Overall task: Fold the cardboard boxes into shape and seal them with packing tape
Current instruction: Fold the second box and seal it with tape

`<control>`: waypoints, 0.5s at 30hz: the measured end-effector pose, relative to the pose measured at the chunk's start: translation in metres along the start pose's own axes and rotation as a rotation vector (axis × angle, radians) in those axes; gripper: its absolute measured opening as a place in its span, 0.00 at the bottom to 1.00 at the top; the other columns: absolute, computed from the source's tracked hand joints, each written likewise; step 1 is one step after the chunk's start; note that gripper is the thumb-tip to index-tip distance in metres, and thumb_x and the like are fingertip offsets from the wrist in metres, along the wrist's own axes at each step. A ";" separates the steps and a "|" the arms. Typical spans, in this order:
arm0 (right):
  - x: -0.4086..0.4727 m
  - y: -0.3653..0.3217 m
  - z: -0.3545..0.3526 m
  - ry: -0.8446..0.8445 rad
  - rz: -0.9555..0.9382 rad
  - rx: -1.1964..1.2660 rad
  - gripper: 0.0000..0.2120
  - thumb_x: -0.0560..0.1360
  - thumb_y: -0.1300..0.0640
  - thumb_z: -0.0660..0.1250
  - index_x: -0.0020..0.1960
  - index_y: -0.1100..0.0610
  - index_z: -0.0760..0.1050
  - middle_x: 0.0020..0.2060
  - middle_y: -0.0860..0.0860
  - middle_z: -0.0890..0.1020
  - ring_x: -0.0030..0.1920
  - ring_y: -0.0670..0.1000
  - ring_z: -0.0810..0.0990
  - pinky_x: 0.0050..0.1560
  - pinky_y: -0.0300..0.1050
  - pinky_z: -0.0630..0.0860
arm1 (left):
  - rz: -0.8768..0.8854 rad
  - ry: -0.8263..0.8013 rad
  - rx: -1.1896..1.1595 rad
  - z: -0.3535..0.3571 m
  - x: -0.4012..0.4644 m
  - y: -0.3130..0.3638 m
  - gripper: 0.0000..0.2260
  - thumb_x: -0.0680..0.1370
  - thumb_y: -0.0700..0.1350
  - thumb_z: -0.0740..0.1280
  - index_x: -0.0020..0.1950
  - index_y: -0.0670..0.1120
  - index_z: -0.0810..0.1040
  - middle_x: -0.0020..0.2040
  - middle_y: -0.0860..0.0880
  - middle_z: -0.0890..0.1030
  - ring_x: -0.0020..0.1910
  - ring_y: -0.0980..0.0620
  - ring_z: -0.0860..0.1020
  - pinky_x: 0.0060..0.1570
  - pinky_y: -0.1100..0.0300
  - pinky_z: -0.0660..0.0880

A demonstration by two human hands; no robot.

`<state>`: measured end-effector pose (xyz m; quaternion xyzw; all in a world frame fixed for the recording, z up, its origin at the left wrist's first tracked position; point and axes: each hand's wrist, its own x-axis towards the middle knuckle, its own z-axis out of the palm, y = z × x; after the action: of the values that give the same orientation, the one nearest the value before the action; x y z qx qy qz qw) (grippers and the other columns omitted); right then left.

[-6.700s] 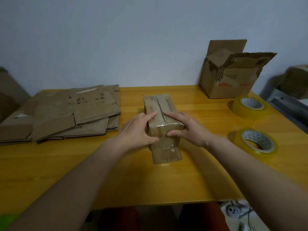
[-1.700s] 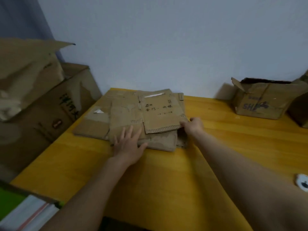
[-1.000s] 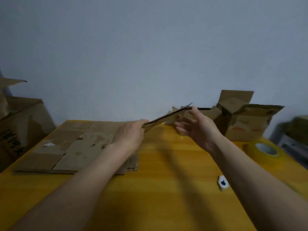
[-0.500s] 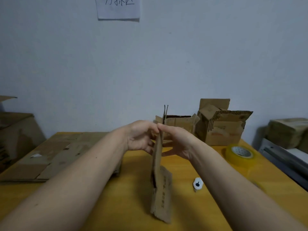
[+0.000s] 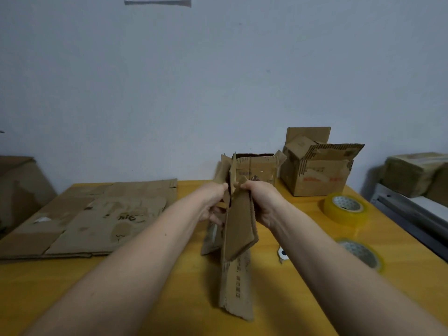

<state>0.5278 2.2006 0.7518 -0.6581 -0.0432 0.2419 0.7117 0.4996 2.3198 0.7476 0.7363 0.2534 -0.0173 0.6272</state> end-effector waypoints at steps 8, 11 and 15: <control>0.016 -0.016 -0.024 0.251 -0.067 0.127 0.12 0.81 0.61 0.56 0.61 0.62 0.72 0.53 0.59 0.78 0.53 0.56 0.78 0.49 0.46 0.78 | 0.075 0.248 -0.280 -0.041 0.021 -0.004 0.19 0.83 0.46 0.58 0.72 0.39 0.64 0.68 0.39 0.71 0.64 0.40 0.72 0.58 0.41 0.75; 0.022 -0.025 -0.035 0.284 -0.043 0.133 0.15 0.82 0.60 0.54 0.65 0.62 0.71 0.53 0.57 0.78 0.53 0.55 0.77 0.47 0.45 0.76 | 0.117 0.265 -0.356 -0.054 0.021 -0.005 0.14 0.83 0.44 0.59 0.66 0.40 0.69 0.56 0.41 0.78 0.54 0.45 0.78 0.51 0.47 0.77; 0.029 -0.030 -0.047 0.341 0.024 0.116 0.17 0.82 0.60 0.53 0.68 0.62 0.68 0.45 0.55 0.76 0.49 0.54 0.76 0.49 0.46 0.75 | 0.108 0.276 -0.331 -0.064 0.013 -0.008 0.10 0.82 0.42 0.60 0.62 0.40 0.72 0.54 0.41 0.79 0.53 0.44 0.78 0.44 0.50 0.77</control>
<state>0.5802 2.1686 0.7673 -0.6479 0.1002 0.1372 0.7426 0.4888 2.3845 0.7496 0.6310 0.2966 0.1592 0.6989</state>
